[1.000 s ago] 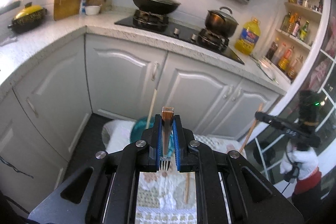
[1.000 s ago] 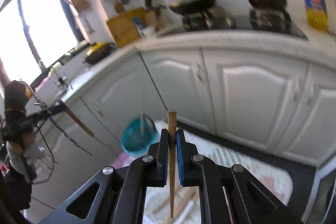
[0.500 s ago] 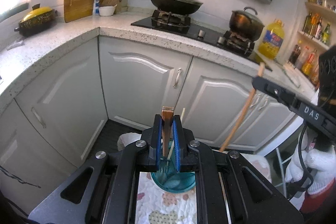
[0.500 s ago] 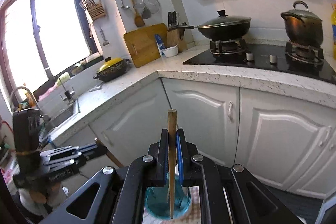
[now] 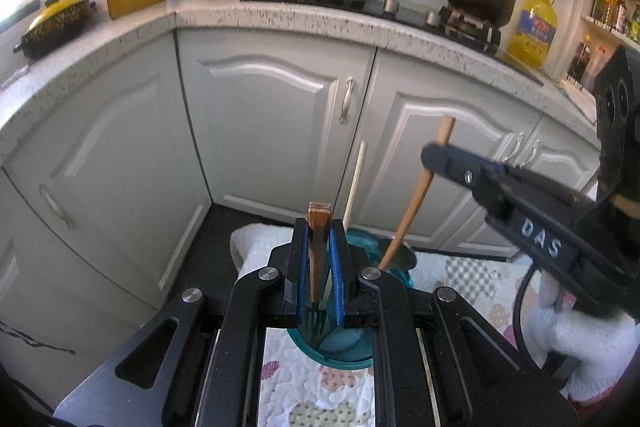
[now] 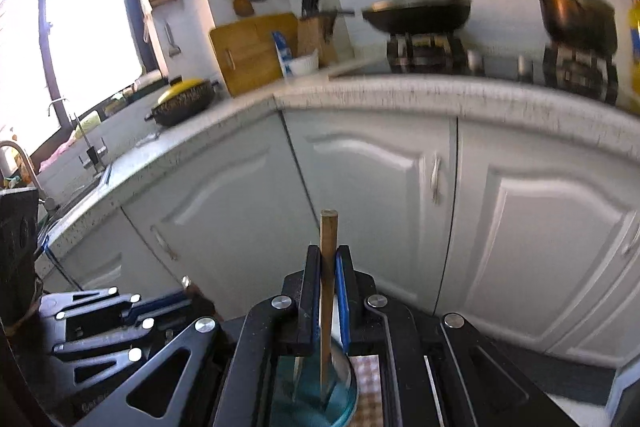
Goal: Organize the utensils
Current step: 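Lower both held chopsticks into the teal-rimmed holder and open both grippers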
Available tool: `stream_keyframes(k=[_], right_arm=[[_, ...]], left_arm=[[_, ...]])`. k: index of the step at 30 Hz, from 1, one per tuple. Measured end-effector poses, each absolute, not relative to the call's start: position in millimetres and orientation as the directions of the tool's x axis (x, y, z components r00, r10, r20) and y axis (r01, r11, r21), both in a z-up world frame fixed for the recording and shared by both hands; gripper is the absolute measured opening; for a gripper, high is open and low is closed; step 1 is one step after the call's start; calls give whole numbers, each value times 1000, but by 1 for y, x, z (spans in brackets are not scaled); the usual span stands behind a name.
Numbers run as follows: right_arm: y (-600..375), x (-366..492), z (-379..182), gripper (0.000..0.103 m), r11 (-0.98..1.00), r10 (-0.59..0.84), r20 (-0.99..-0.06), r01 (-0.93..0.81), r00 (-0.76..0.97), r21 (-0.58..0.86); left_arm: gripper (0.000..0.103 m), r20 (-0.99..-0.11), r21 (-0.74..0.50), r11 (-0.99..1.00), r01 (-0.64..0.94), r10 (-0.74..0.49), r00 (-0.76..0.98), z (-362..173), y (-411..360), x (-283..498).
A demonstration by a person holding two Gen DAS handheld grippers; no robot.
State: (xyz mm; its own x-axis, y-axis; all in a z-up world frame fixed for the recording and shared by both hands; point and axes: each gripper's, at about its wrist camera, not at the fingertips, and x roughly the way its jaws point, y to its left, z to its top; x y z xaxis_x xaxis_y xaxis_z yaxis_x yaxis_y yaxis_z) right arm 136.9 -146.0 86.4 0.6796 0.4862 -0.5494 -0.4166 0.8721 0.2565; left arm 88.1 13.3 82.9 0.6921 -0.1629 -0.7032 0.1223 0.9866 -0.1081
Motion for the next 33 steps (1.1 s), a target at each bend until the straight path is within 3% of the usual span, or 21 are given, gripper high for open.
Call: stream_keyframes(k=[9,11,12,13,18,20,33], right_arm=[[-148,136,61,7,858,505,-629,-422,591,292],[-151,134,63,17,860,500,-632,-421,592,286],[-153,132,64,33,861,499,-632,-419,593,287],[-157,129,66,36,859,505,-626,-418,595,295],[-167,117,71,36,856,509,-628,-418,589,303],[-170,111,73,36,857,507,-632,-418,586,301],[-203,49,78,40,883,462,-640,-385,614,268]], left_arm=[[9,-726,-112,988,107,-155,670,71,9,89],[9,-725,-124,987,101,-160,670,72,10,87],[9,-724,-127,987,99,-160,671,73,11,86],[9,-723,-127,987,98,-160,673,74,11,85],[13,-712,-121,988,100,-157,685,79,10,76],[20,-708,-116,988,101,-154,689,81,10,71],[25,-684,-105,986,128,-165,711,89,-6,30]])
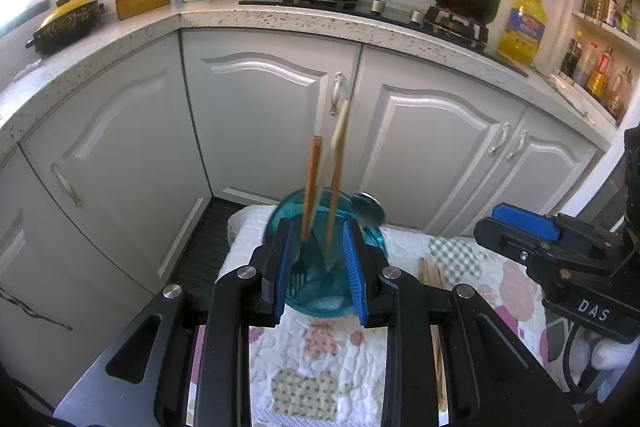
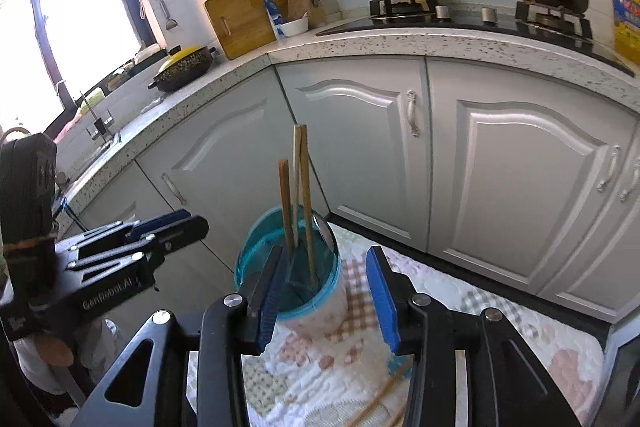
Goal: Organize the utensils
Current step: 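Move both open grippers back down to the remaining chopsticks on the quilt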
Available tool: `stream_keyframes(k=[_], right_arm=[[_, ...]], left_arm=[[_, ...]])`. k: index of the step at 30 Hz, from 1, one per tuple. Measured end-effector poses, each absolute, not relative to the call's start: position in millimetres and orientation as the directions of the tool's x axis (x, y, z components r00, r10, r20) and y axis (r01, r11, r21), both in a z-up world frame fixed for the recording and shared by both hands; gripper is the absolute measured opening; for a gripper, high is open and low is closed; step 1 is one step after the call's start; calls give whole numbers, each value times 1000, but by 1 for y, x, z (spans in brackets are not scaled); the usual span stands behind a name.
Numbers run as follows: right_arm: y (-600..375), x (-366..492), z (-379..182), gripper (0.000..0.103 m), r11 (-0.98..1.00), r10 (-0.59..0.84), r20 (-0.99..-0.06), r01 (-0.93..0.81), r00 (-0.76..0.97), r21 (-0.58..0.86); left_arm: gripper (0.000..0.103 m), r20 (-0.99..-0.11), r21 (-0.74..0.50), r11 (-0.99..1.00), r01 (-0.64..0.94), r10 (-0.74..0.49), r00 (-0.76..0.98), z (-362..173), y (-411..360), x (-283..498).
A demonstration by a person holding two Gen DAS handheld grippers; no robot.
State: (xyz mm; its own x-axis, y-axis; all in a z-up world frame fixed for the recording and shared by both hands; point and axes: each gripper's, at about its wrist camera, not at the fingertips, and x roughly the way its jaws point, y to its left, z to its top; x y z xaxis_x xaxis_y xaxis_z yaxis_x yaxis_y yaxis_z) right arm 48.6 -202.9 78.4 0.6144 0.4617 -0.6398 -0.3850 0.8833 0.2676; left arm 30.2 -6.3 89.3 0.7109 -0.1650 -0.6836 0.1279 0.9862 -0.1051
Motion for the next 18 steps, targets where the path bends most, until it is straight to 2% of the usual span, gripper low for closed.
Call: stream_keyframes(k=[8,18], right_arm=[[-229,7,74,41,916,396,-653,-324,645,236],[-270,-26,51,42,947,322,-697,-224,641,232]], left_arm=[[25,-679,-101,979,179,-200,707,85,-32,3],[25,-713,-117,962,248,-255,653,64,-69,-12]])
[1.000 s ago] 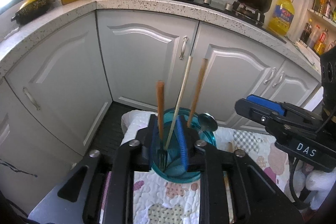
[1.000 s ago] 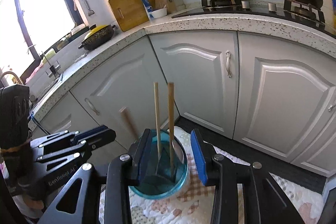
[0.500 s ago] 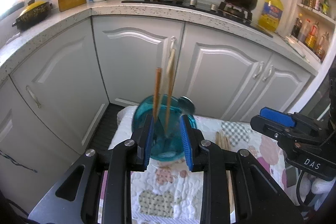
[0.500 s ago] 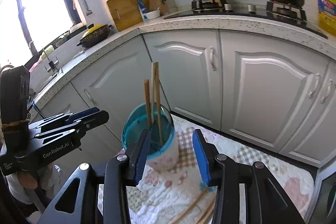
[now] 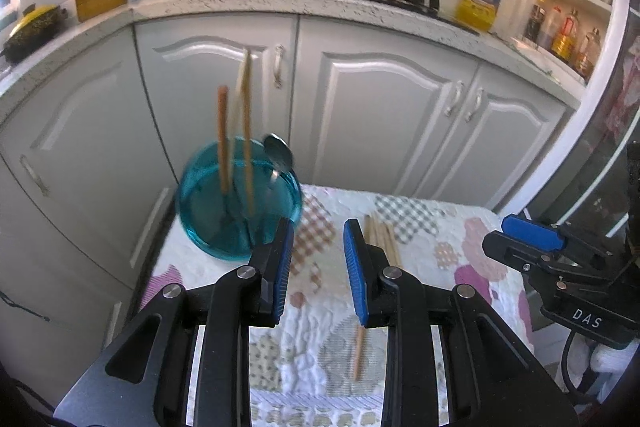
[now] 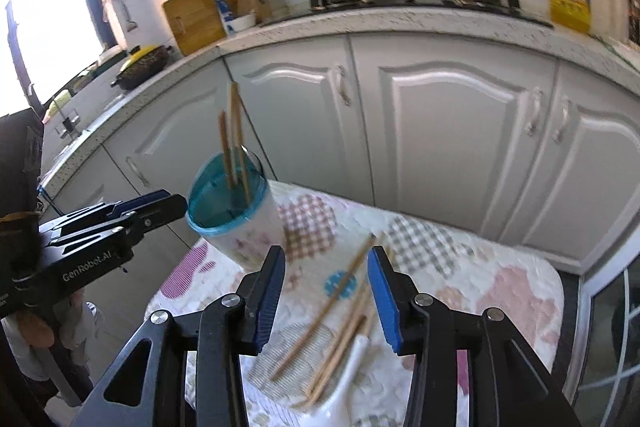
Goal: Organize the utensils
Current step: 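Move both open grippers back down to the remaining chopsticks on the quilt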
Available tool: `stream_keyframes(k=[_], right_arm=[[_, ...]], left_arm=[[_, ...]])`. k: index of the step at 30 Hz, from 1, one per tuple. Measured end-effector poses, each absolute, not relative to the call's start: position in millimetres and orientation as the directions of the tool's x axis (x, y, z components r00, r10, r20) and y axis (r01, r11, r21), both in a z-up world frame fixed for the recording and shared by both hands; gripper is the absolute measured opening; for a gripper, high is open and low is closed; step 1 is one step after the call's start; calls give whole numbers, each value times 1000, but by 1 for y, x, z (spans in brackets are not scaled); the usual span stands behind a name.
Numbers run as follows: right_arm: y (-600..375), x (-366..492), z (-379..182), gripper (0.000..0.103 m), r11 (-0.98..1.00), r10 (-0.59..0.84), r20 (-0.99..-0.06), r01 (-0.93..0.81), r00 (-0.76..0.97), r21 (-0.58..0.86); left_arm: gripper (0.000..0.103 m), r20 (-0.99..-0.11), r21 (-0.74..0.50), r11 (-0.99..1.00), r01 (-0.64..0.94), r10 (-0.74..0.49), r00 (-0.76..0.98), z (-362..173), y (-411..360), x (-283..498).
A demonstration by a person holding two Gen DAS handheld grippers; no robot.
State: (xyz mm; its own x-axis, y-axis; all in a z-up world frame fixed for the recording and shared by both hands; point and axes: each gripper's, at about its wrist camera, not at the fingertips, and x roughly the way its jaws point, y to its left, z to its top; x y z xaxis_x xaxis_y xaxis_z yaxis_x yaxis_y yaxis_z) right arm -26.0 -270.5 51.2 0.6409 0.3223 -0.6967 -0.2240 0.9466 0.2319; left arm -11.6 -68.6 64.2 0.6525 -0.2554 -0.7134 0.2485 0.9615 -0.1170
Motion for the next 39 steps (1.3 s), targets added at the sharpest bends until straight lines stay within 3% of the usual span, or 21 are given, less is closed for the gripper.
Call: stream_keyframes(k=[4,13,16,23,32,33,35,39], right_arm=[[-288,-30,30,50,955,298,-734,-180,611,238],[-292,2,-51,50,961,276,-839,-110,469,255],[-294,23,-72,40,960,279,-859,-90,429,266],[-286,62,-106,32,960,280,-897,-108,343,259],[-290,60,-115,26,977,187,-932,-158,311,143],[-299,56,-115,26,980,174,-936,-148,305,135],[-315,51,-117,26,980,178,-940,-137,291,143],[-343,49,-117,26,970,243,-926,-90,290,227]], left_arm=[[25,-736,-134,955,265,-275,619,50,-73,-10],[25,-827,-156,938,309,-295,479,-12,-88,0],[25,-852,-165,934,317,-297,431,-31,-98,9],[25,-891,-150,926,347,-279,358,-69,-125,33],[24,-921,-121,925,359,-240,307,-102,-153,61],[23,-923,-131,927,353,-244,297,-106,-152,64],[7,-922,-121,931,345,-234,308,-108,-150,65],[6,-927,-136,926,352,-244,284,-107,-140,54]])
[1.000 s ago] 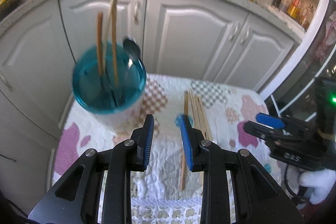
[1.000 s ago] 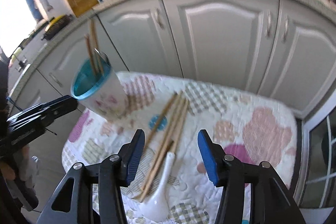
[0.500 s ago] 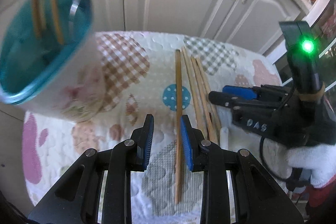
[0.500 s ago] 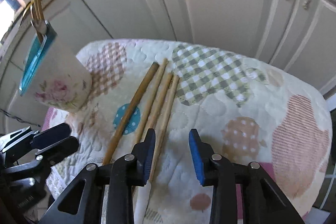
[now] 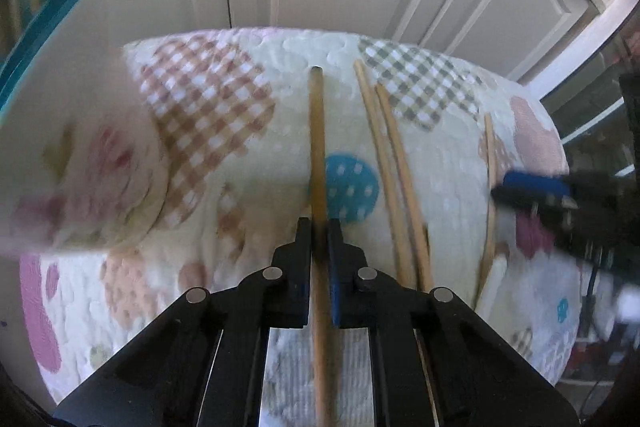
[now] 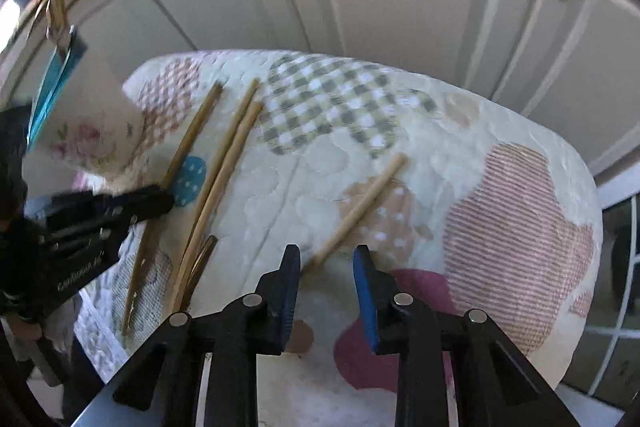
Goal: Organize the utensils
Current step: 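Move both open grippers back down to the remaining chopsticks on the quilt, then grasp a chopstick with the left gripper while the right gripper grasps another chopstick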
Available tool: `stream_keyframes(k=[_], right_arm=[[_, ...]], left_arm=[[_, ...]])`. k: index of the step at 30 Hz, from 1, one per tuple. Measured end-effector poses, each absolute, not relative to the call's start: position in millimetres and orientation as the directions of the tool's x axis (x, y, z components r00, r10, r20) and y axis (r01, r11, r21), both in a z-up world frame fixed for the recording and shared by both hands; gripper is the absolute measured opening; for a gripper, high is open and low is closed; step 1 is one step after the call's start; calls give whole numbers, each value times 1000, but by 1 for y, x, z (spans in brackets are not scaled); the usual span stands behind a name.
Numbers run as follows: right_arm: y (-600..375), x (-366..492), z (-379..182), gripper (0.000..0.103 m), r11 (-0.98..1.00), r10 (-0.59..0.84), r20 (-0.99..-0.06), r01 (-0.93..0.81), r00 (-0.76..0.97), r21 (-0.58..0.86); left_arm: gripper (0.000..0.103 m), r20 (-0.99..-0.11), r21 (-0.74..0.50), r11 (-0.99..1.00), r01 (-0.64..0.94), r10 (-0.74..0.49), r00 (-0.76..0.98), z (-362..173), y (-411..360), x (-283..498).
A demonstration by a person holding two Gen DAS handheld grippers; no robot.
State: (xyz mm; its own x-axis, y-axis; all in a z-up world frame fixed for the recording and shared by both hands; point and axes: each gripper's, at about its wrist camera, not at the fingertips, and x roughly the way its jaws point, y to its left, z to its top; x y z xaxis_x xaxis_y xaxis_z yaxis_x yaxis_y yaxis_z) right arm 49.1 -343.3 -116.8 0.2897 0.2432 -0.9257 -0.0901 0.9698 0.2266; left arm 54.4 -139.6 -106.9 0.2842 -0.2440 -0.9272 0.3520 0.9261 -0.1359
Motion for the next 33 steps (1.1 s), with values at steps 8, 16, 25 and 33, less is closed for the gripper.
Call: stream_keyframes(k=[8,16,25,33], right_arm=[[-361,72,-124,26,965,256,-909,-30,330,261],[-319,92,-124,15,951,273,-915,-224,296,211],[-326,96,-132,15,966,245,-923,-154,298,207],[-332,95,-126,9,936,352,-883,-119,312,331]], left_arm=[[6,-941,-182,913,366,-270,203,-107,-113,10],[15,-934,-146,925,351,-246,261,-95,-126,35],[19,-942,-33,943,330,-140,305,-108,-154,74],[6,-924,-110,922,371,-232,303,-92,-156,76]])
